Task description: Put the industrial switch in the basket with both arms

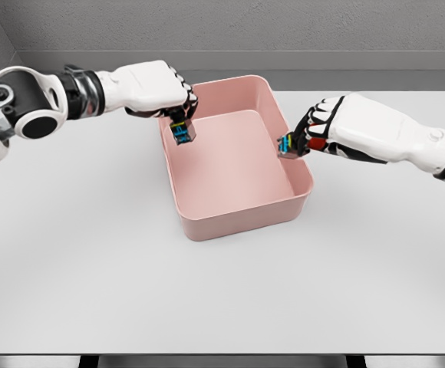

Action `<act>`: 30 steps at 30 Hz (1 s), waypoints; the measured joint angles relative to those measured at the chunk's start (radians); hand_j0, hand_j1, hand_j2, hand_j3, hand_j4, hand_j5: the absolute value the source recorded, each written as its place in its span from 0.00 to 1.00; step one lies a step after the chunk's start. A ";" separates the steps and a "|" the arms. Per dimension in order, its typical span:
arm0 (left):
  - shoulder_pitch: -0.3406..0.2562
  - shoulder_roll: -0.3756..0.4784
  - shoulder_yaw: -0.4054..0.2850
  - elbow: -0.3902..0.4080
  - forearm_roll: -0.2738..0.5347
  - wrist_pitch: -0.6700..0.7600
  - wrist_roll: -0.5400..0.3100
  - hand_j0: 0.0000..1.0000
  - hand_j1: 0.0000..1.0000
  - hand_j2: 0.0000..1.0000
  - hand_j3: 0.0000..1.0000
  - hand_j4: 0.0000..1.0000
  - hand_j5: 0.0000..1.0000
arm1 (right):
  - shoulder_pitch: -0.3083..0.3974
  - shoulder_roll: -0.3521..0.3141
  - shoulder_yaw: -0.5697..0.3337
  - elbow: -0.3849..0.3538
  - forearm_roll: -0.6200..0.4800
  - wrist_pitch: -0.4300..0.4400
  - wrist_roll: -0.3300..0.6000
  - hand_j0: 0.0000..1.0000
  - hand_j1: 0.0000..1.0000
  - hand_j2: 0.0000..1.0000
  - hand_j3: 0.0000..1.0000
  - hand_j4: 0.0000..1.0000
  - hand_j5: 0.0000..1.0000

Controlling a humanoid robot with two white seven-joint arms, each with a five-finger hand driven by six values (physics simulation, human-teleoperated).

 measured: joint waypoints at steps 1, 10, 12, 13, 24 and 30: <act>0.002 -0.001 -0.003 0.001 0.000 0.001 0.000 0.56 0.56 0.56 0.56 0.56 0.56 | -0.002 0.008 0.002 0.000 0.000 0.000 0.002 0.41 0.41 0.41 0.41 0.41 0.41; 0.002 -0.008 -0.022 0.002 0.006 0.004 0.002 1.00 1.00 1.00 1.00 1.00 1.00 | -0.077 0.093 0.071 0.012 0.009 0.000 0.011 0.41 0.41 0.41 0.41 0.41 0.41; 0.000 -0.008 -0.022 0.002 0.007 0.004 0.003 1.00 1.00 1.00 1.00 1.00 1.00 | -0.084 0.109 0.085 0.023 0.011 0.000 0.018 0.42 0.42 0.42 0.42 0.42 0.42; 0.000 -0.007 -0.022 0.001 0.007 0.003 0.003 1.00 1.00 1.00 1.00 1.00 1.00 | -0.084 0.114 0.089 0.027 0.011 0.000 0.022 0.45 0.45 0.45 0.45 0.45 0.45; -0.012 0.054 -0.002 -0.014 0.076 -0.123 0.054 1.00 1.00 1.00 1.00 1.00 1.00 | -0.087 0.130 0.093 0.038 0.009 0.000 0.031 1.00 1.00 1.00 1.00 1.00 1.00; 0.015 0.271 0.000 -0.007 0.293 -0.353 0.219 1.00 1.00 1.00 1.00 1.00 1.00 | -0.087 0.129 0.089 0.042 0.005 0.000 0.031 1.00 1.00 1.00 1.00 1.00 1.00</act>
